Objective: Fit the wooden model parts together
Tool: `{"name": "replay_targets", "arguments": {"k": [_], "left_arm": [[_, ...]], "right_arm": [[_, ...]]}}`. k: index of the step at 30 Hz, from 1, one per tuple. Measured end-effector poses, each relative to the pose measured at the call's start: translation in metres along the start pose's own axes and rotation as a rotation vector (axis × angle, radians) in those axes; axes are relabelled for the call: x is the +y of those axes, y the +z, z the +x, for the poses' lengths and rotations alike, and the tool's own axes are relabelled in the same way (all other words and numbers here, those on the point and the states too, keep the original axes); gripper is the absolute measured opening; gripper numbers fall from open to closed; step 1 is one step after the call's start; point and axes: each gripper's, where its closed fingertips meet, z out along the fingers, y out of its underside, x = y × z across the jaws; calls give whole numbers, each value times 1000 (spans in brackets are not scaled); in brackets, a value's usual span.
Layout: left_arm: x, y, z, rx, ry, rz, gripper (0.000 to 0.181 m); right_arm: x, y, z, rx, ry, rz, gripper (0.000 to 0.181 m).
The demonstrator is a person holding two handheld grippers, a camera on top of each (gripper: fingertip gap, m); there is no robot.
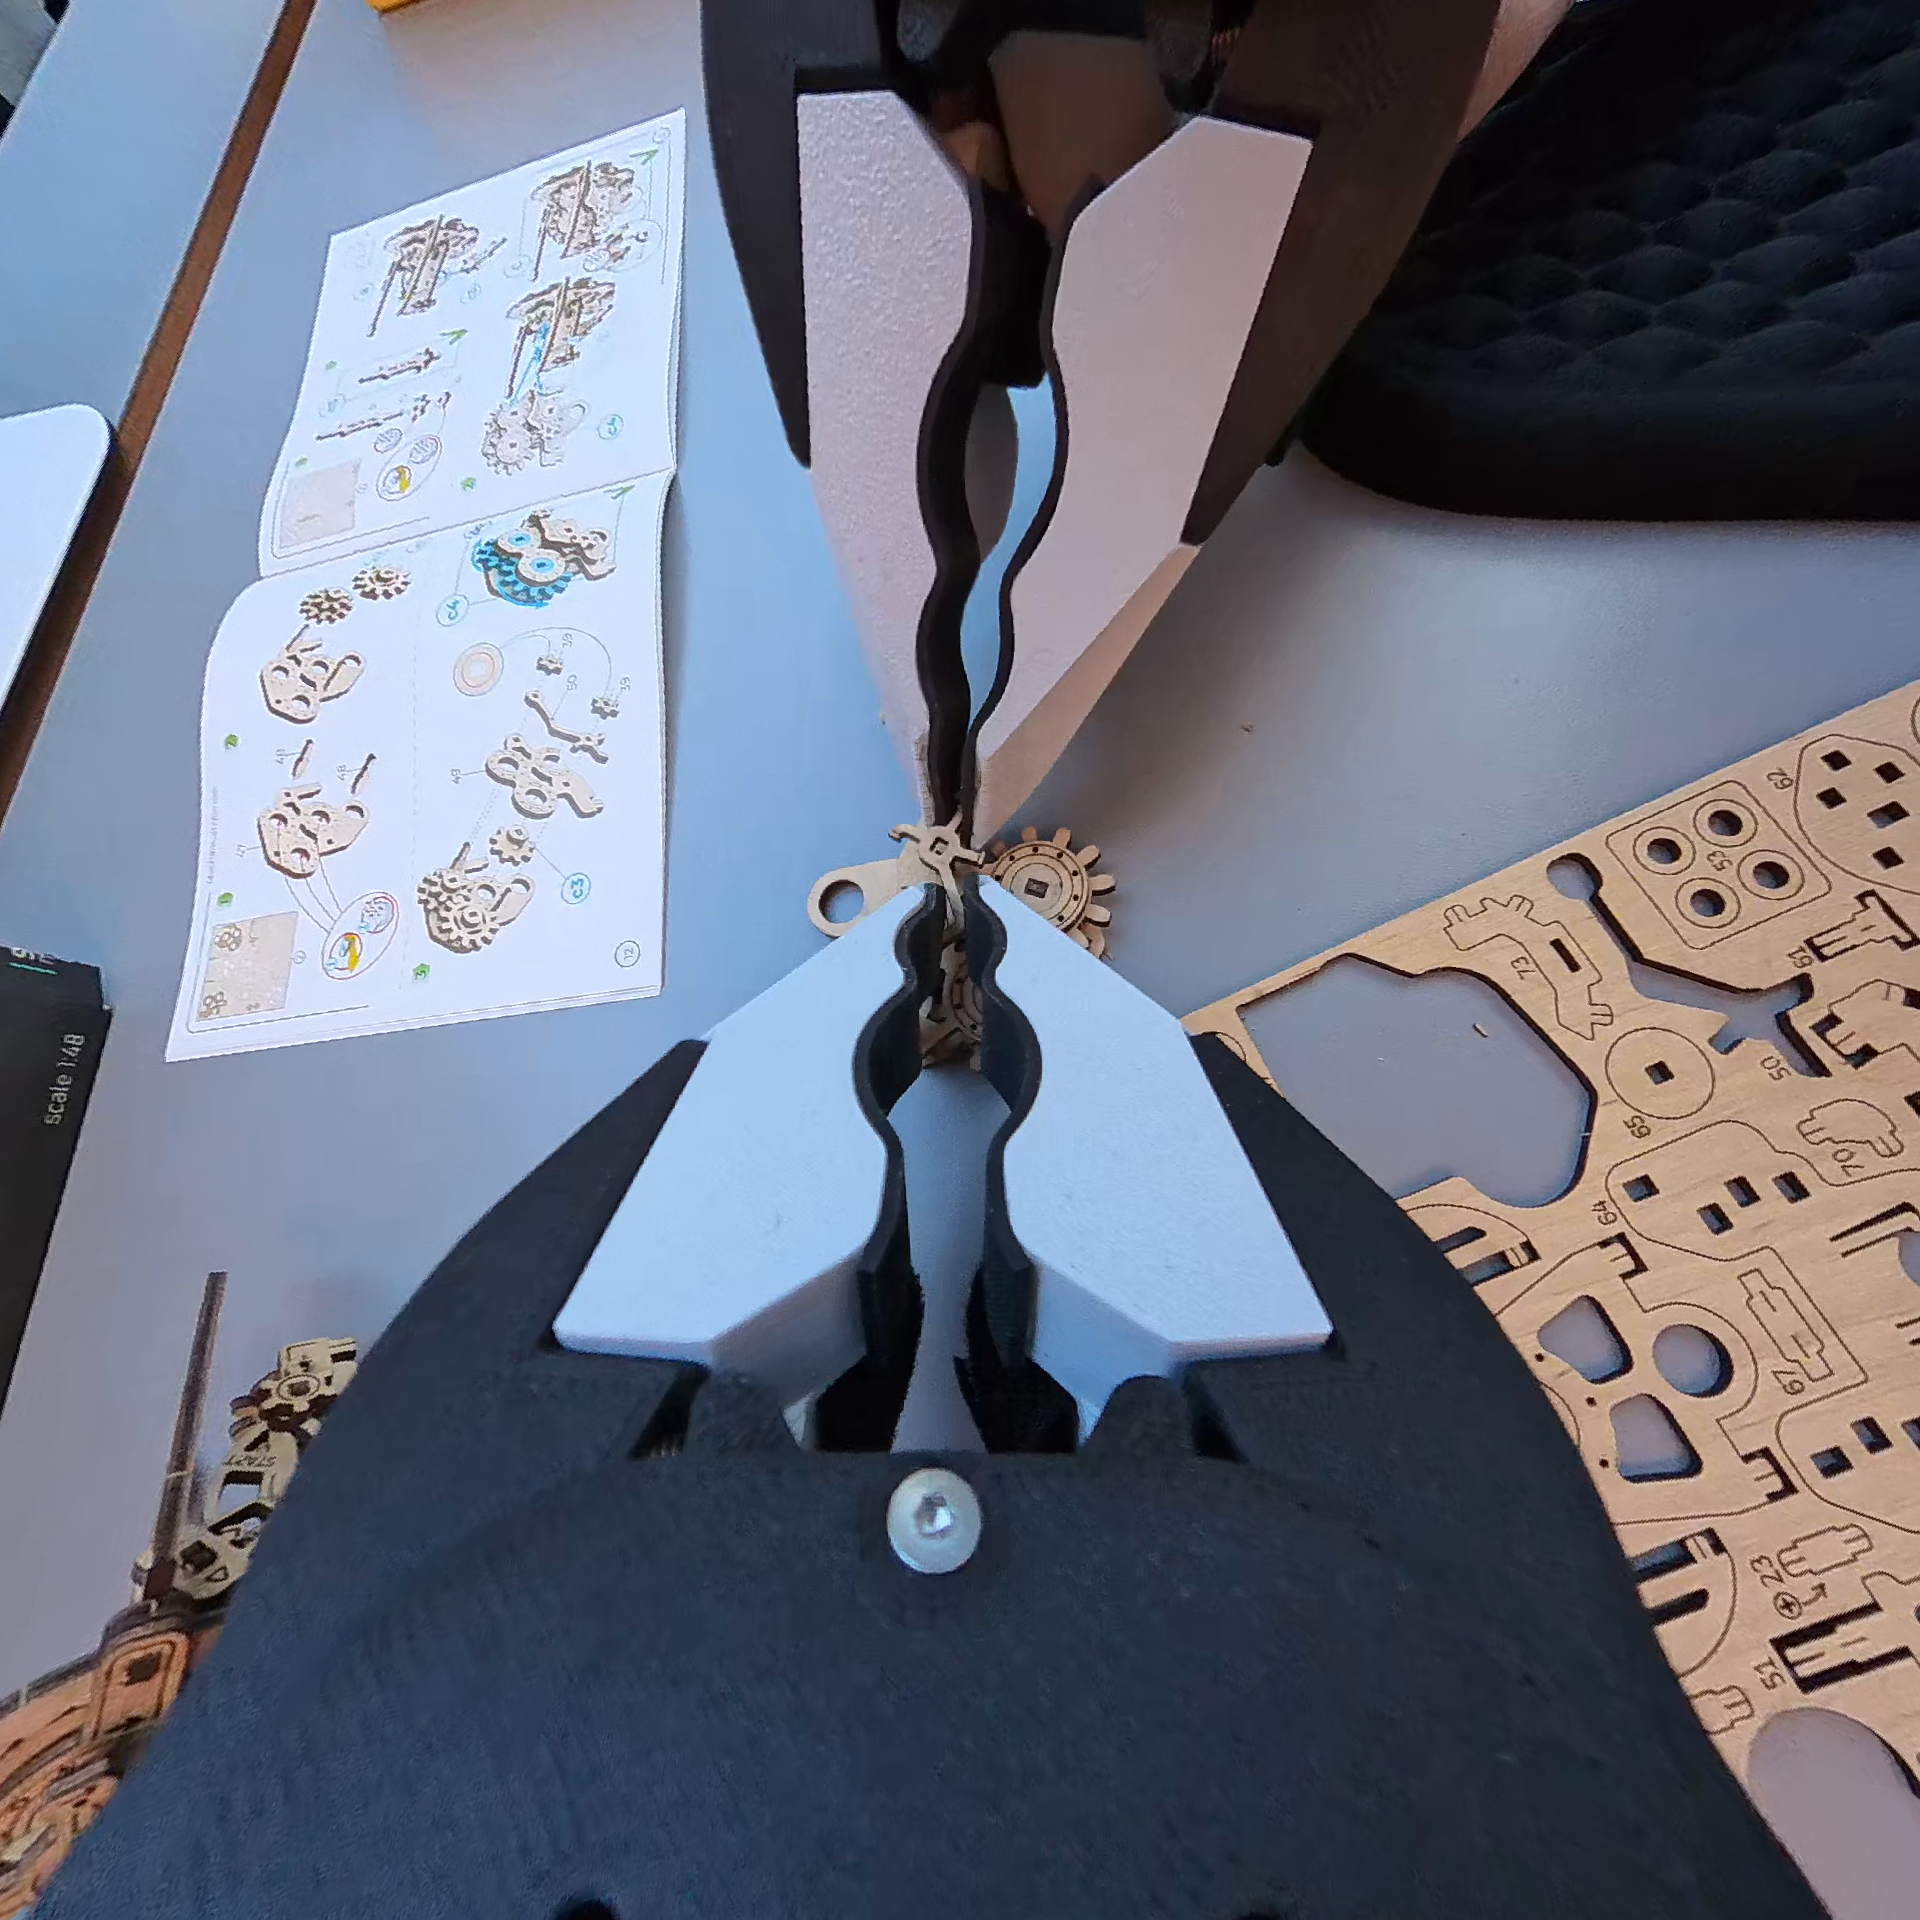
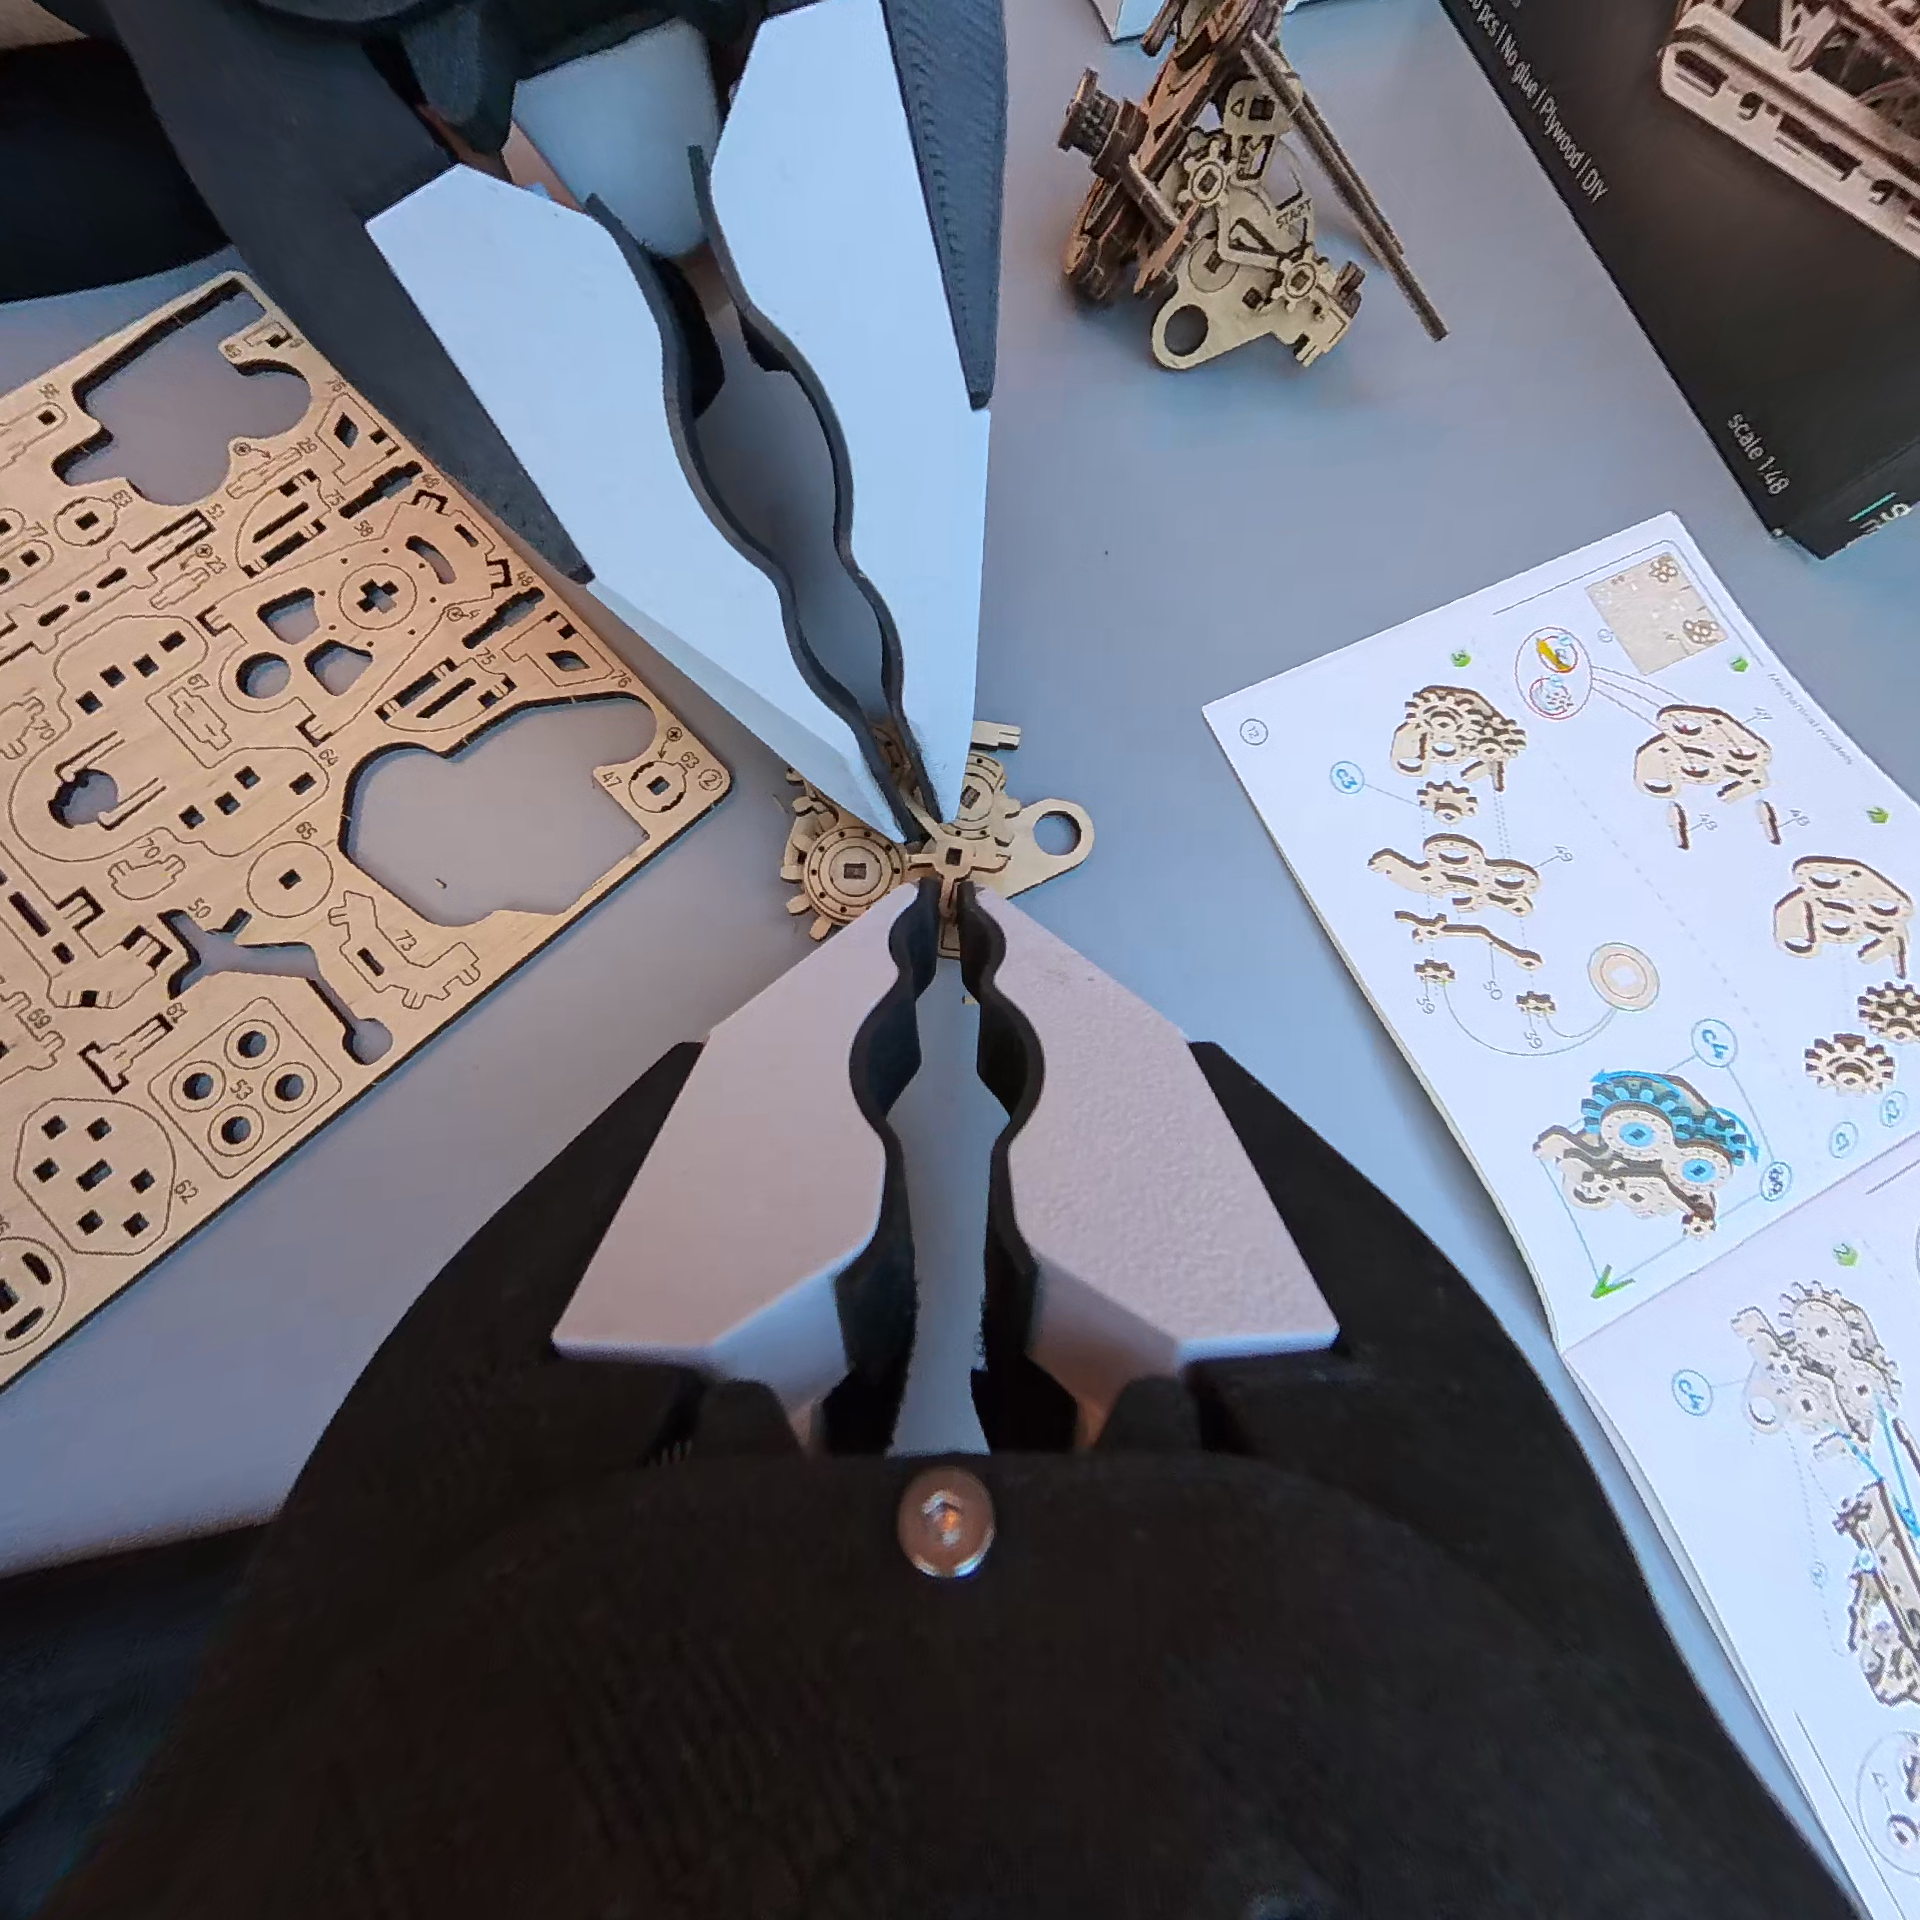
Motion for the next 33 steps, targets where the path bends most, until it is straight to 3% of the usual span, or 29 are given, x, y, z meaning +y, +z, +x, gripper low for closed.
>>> {"name": "replay_targets", "arguments": {"k": [12,19,26,33], "left_arm": [[3,-1,-3,-19,-53,-36,1],[3,-1,-3,-12,-76,-44,1],[3,-1,-4,-7,-93,-49,1],[3,-1,-4,-2,-108,-56,1]], "right_arm": [[0,-1,3,-1,-20,17,4],[-18,-13,0,-30,-190,185,9],[-16,-4,-8,-55,-327,225,10],[-21,2,-2,-83,-283,218,7]]}}
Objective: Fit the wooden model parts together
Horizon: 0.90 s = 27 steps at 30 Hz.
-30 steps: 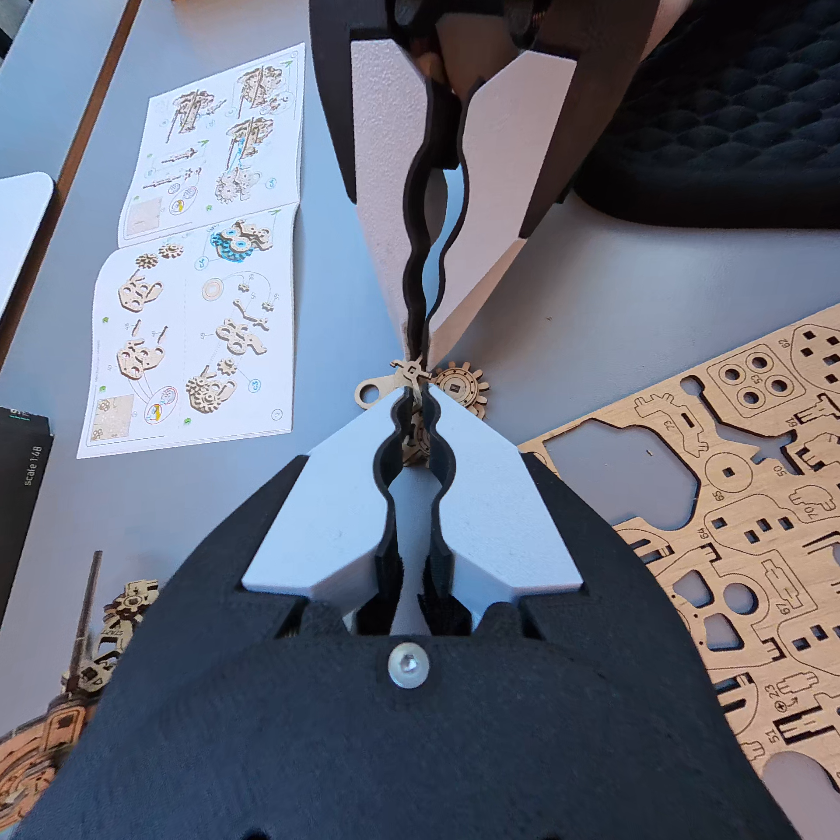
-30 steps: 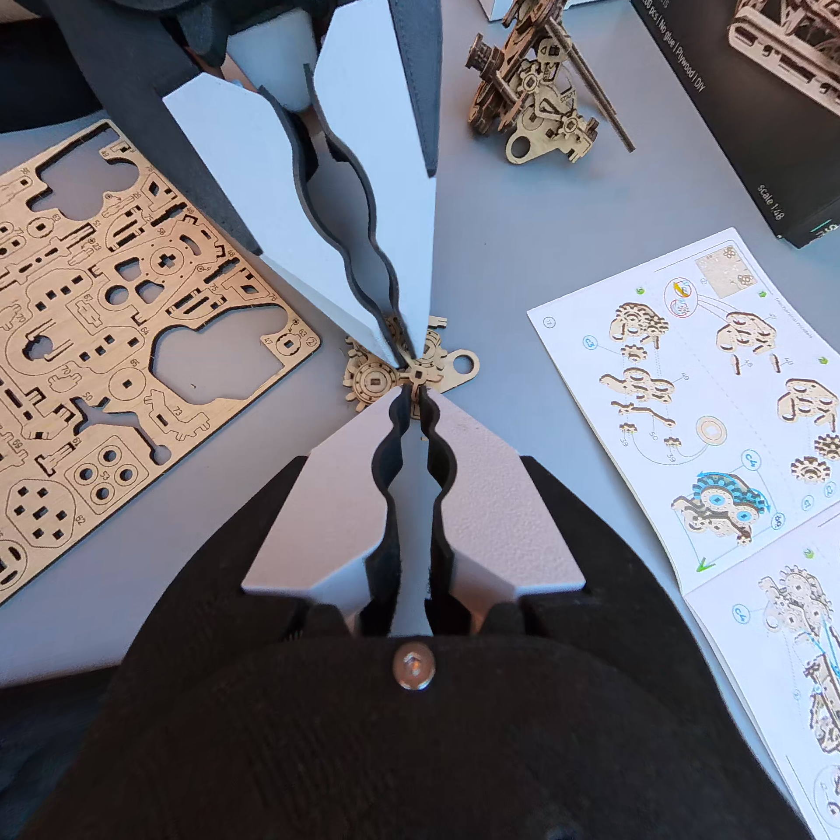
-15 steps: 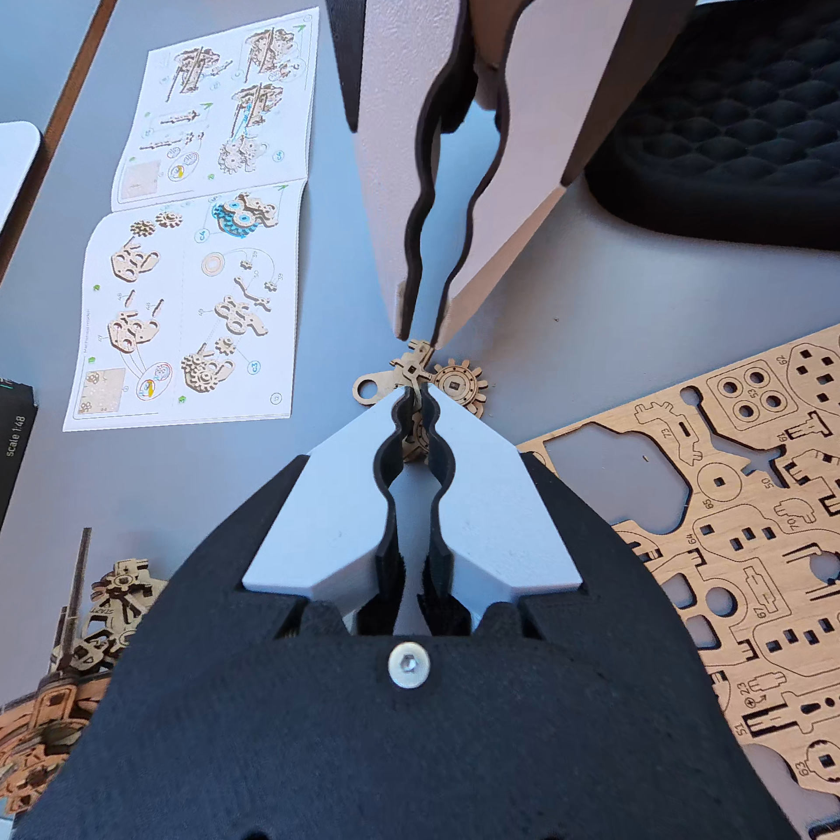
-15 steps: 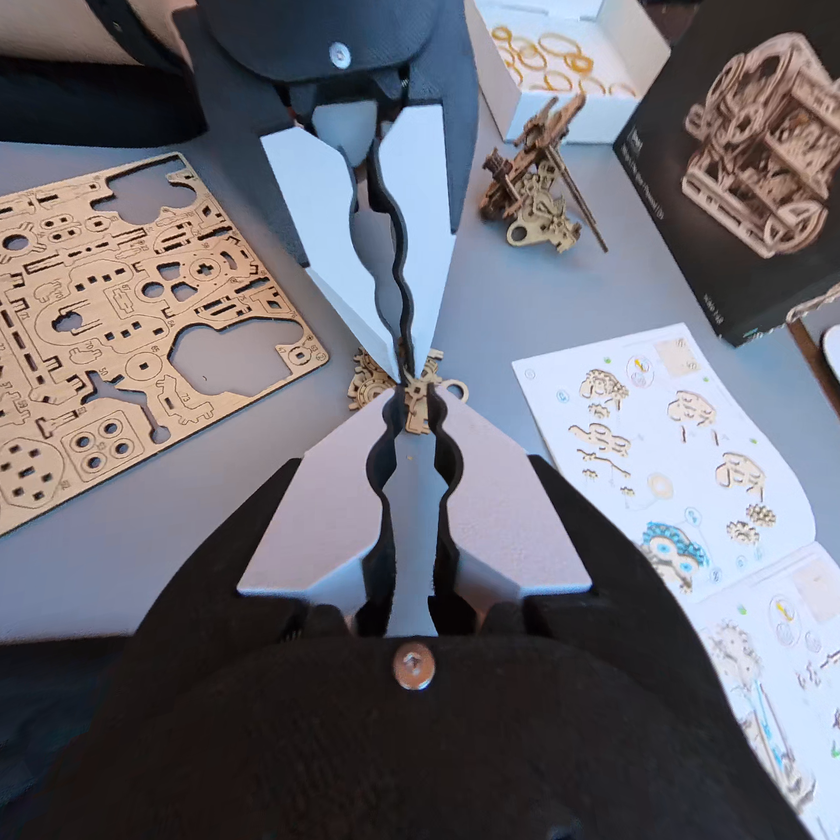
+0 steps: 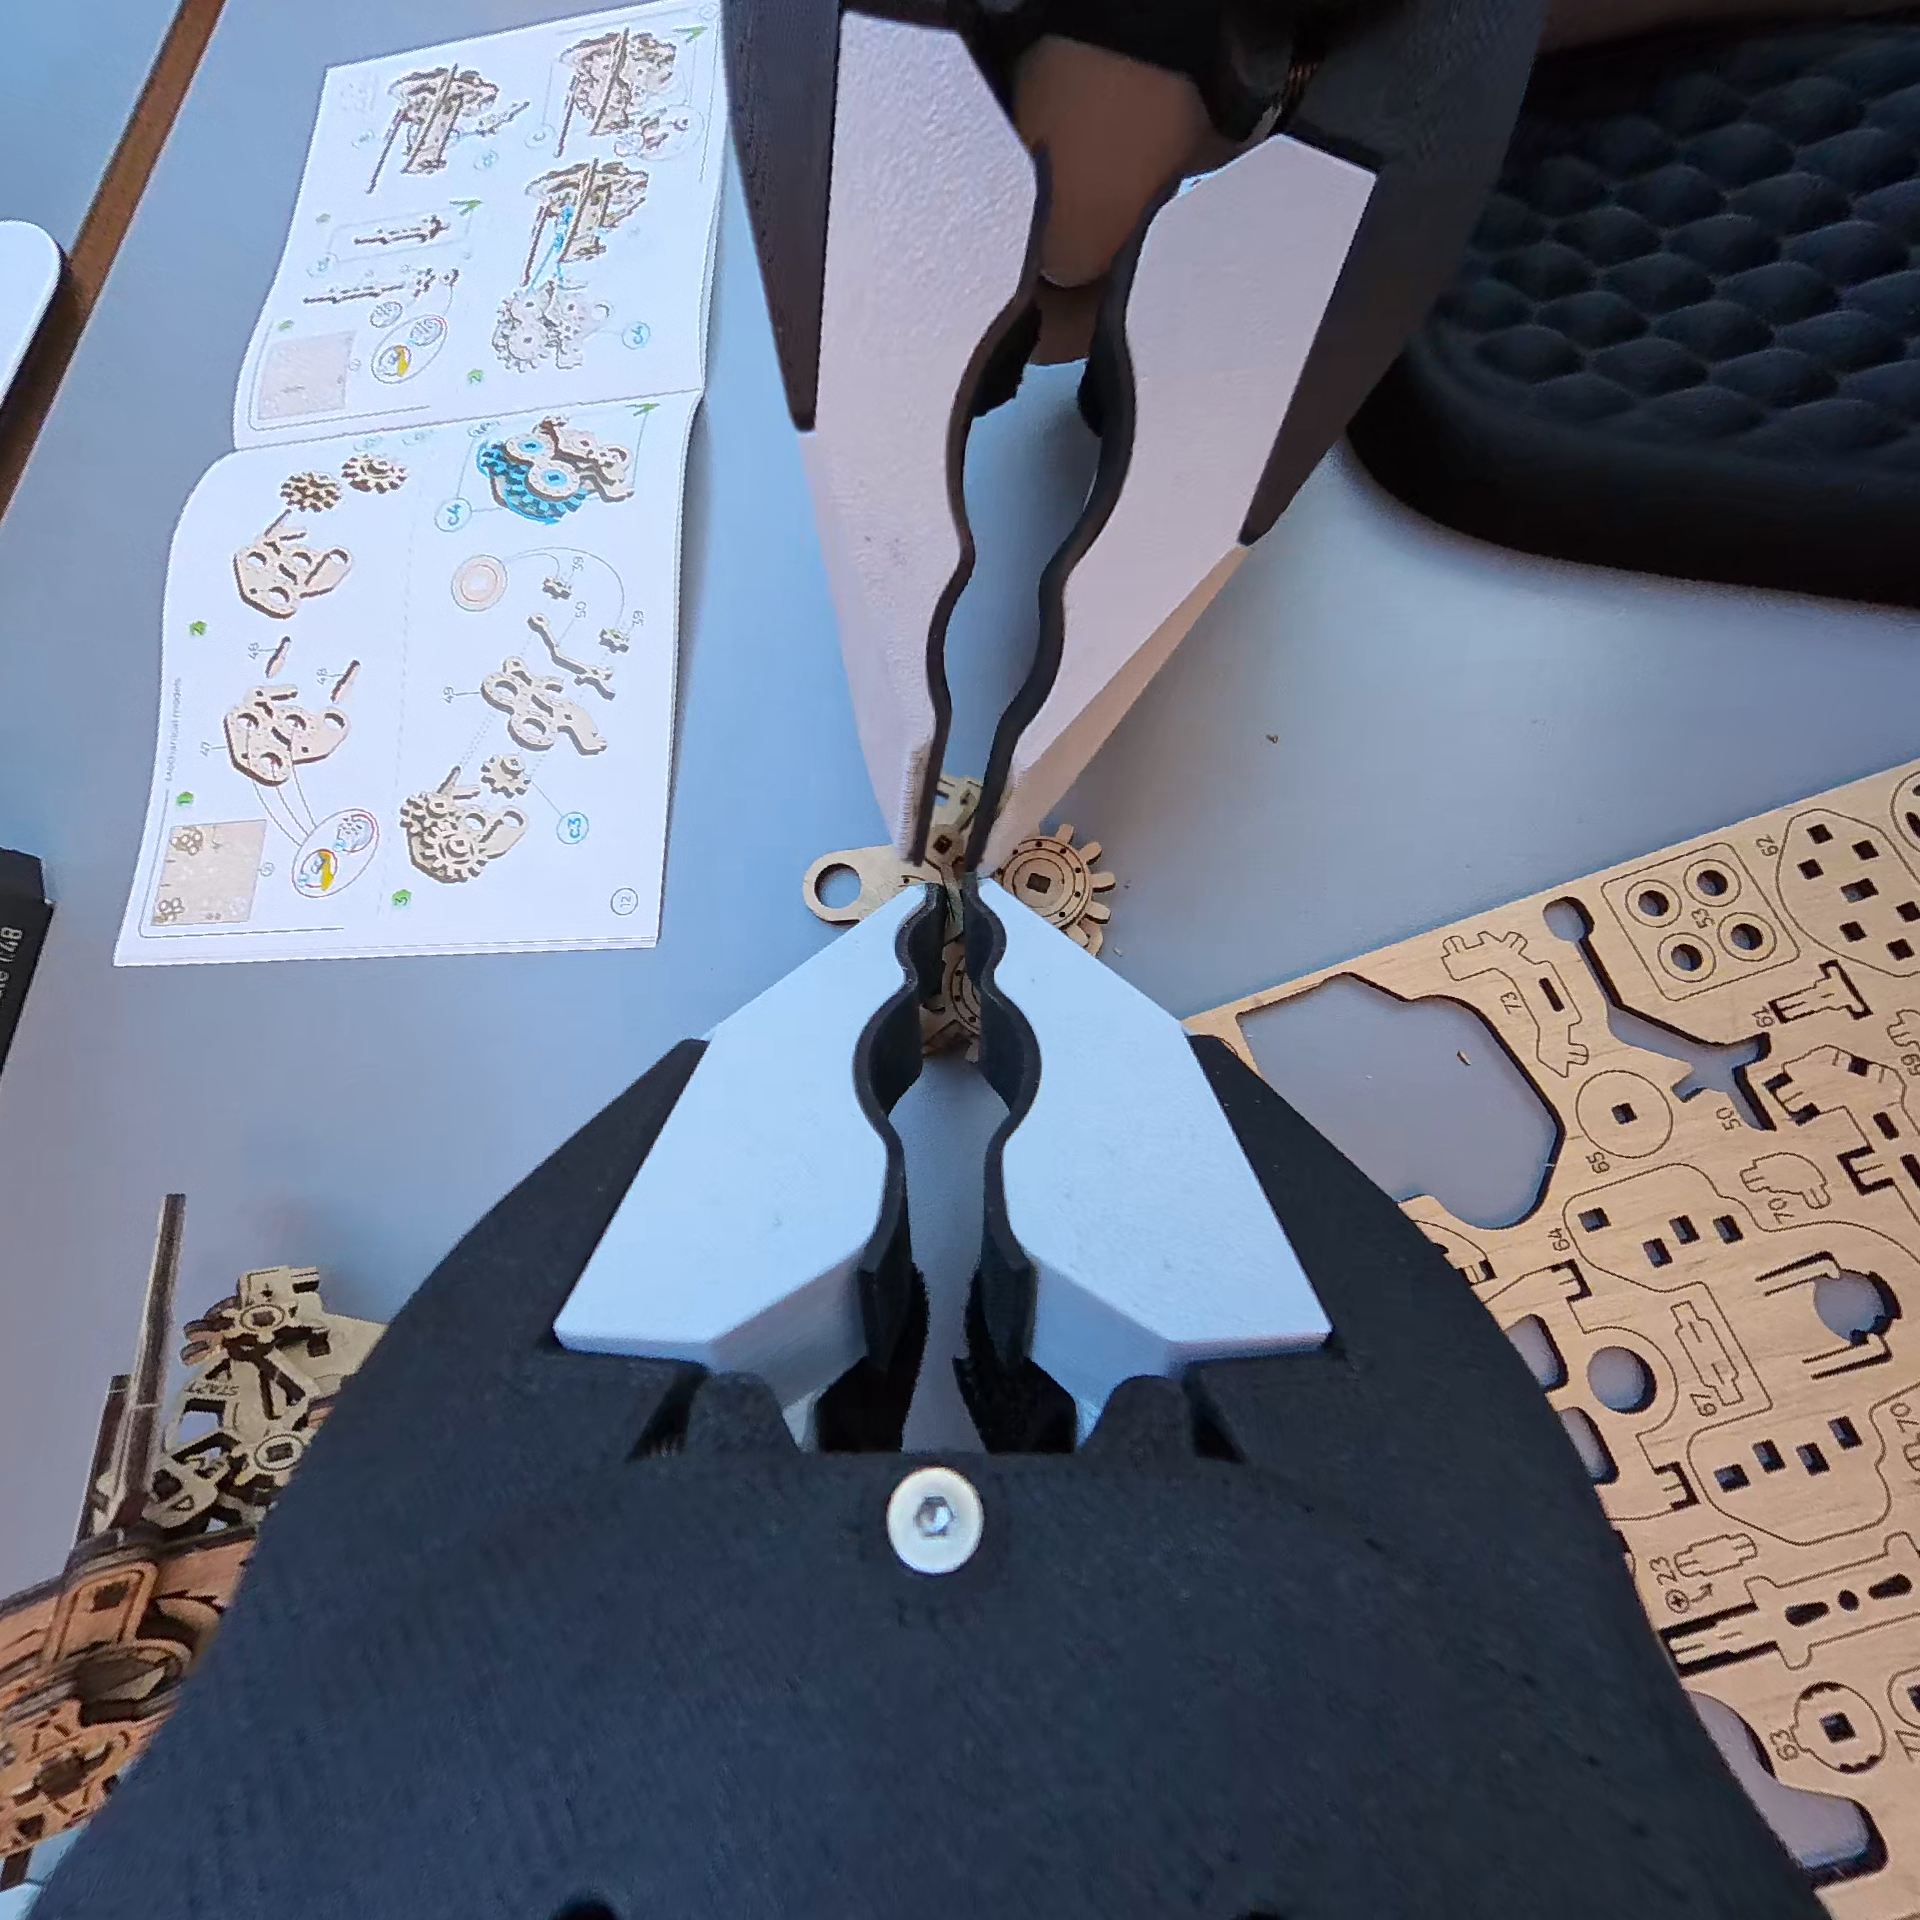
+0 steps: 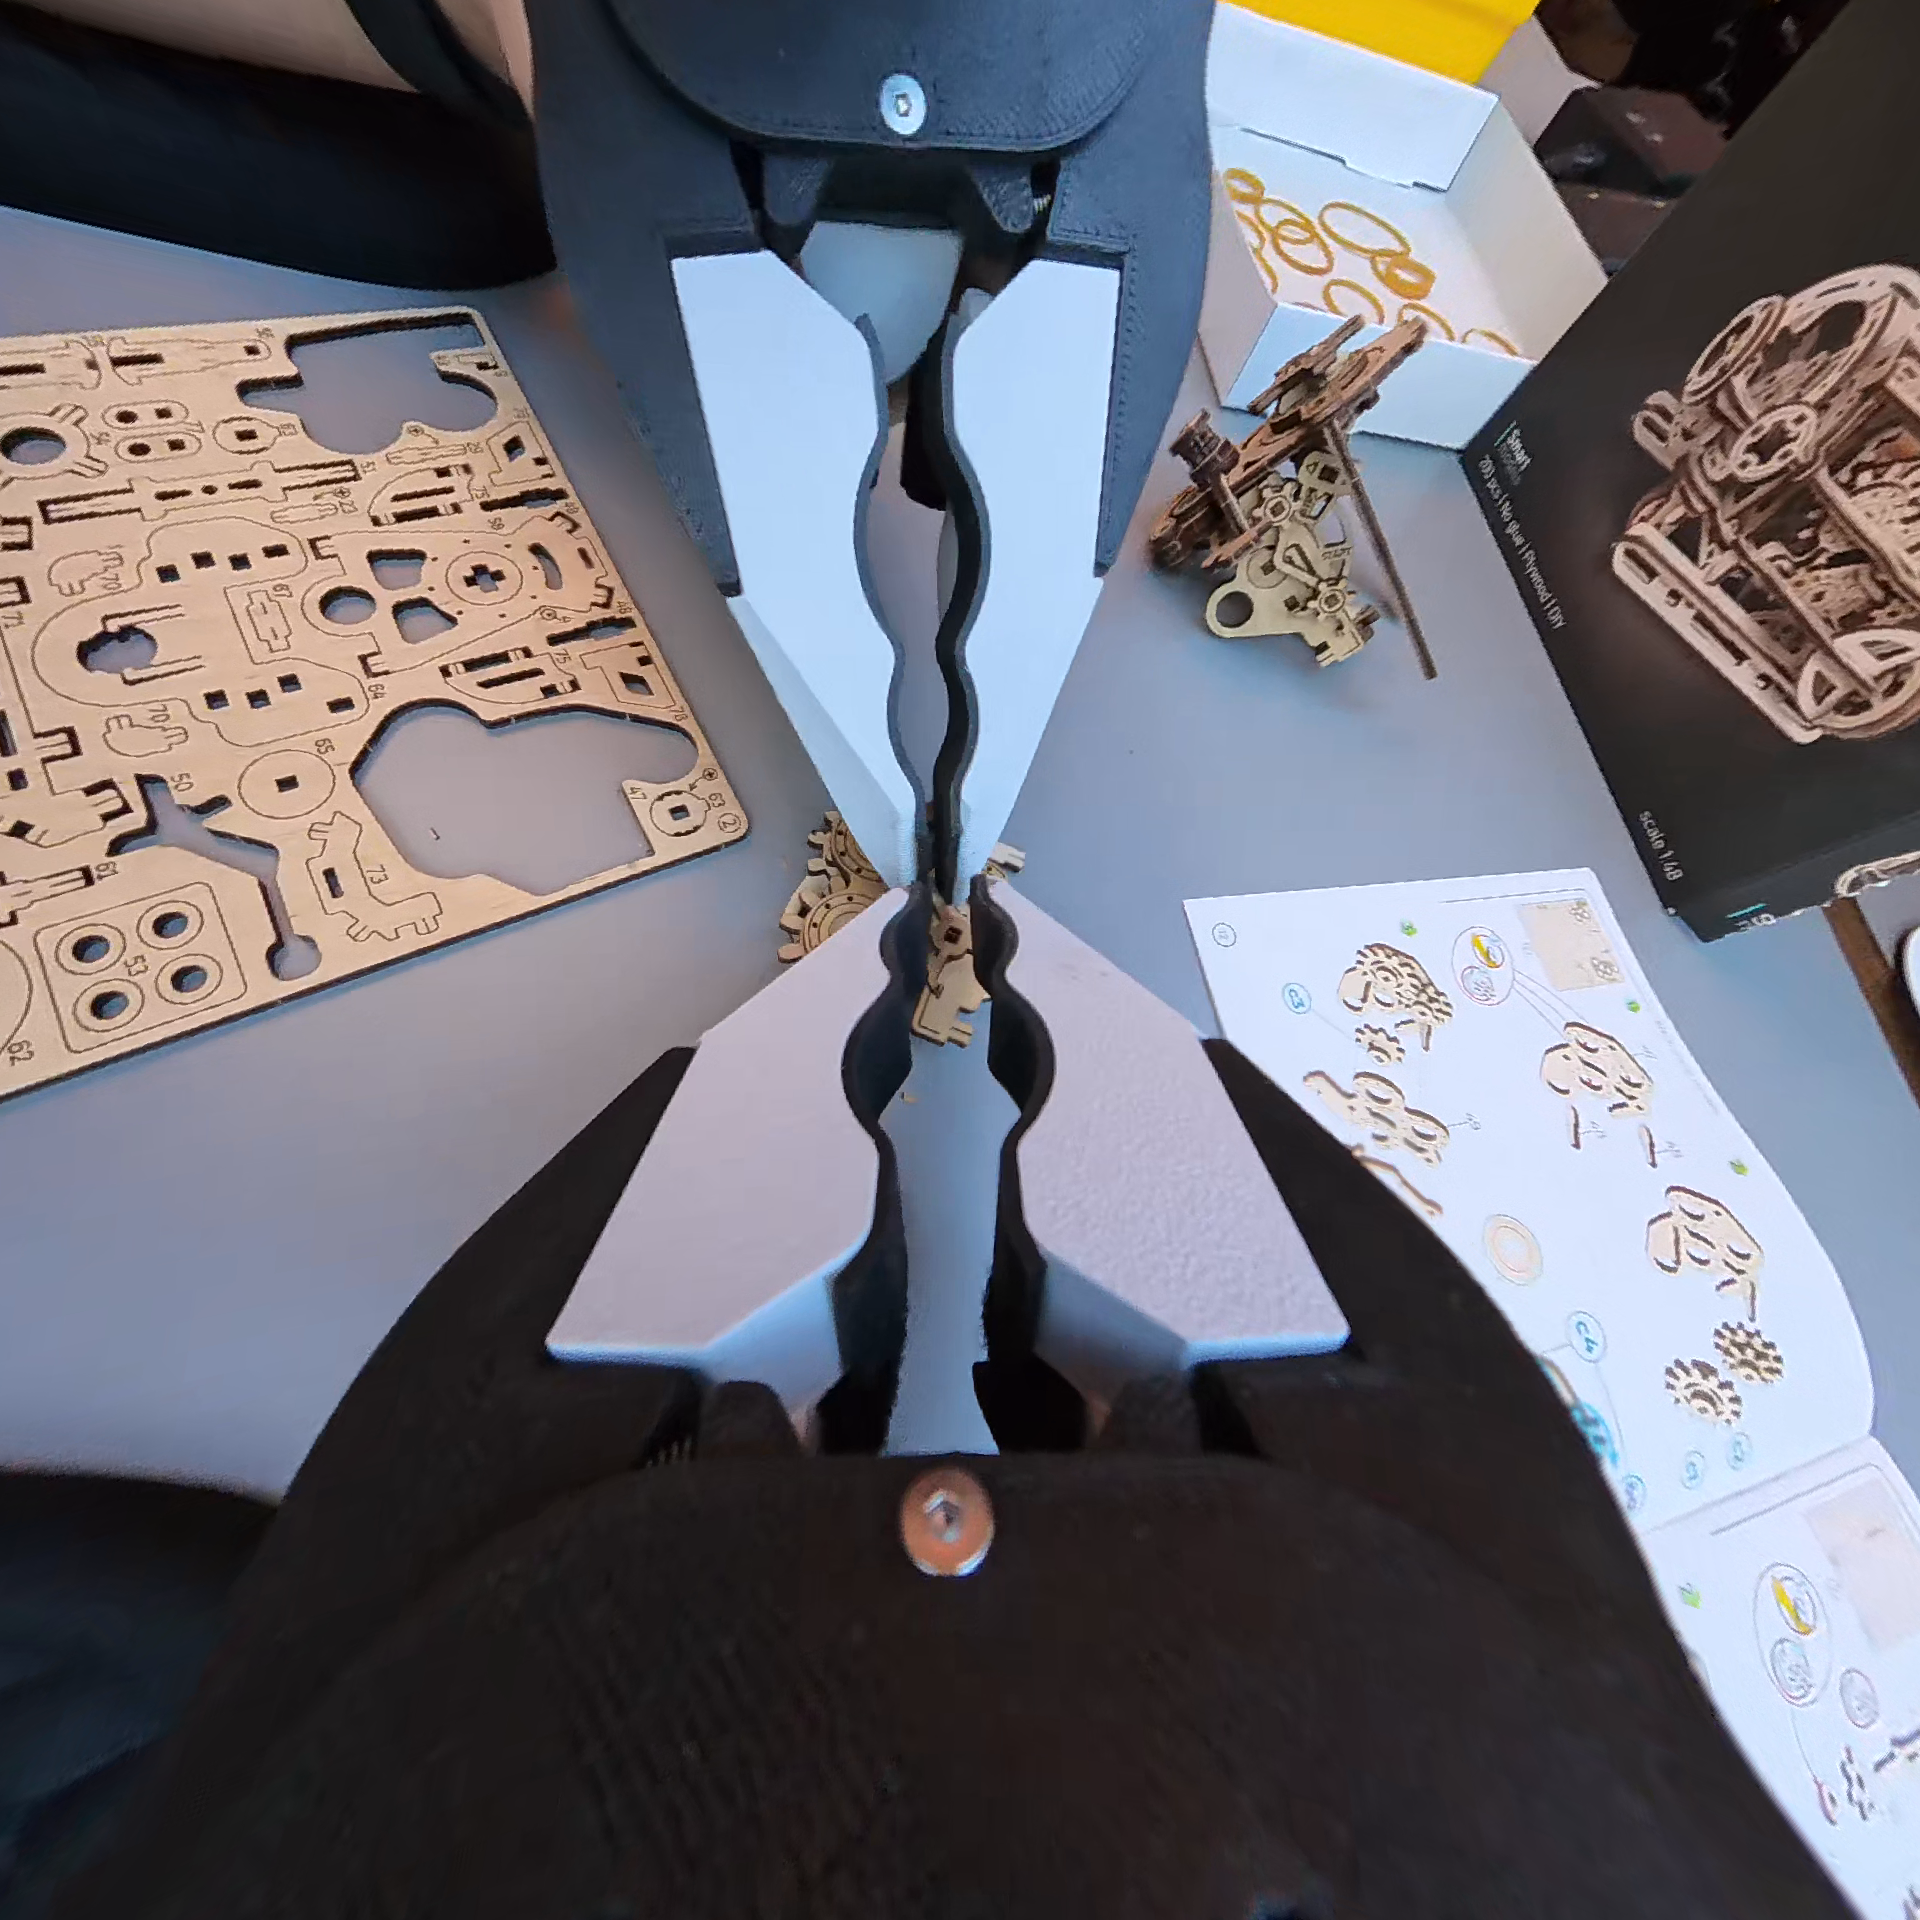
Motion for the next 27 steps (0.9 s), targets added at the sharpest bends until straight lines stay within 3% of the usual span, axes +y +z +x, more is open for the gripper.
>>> {"name": "replay_targets", "arguments": {"k": [10,27], "left_arm": [[1,0,0,1,-54,-27,1],[1,1,0,15,-182,-57,1]], "right_arm": [[7,-1,1,-53,130,3,1],[10,0,1,-176,137,-43,1]]}}
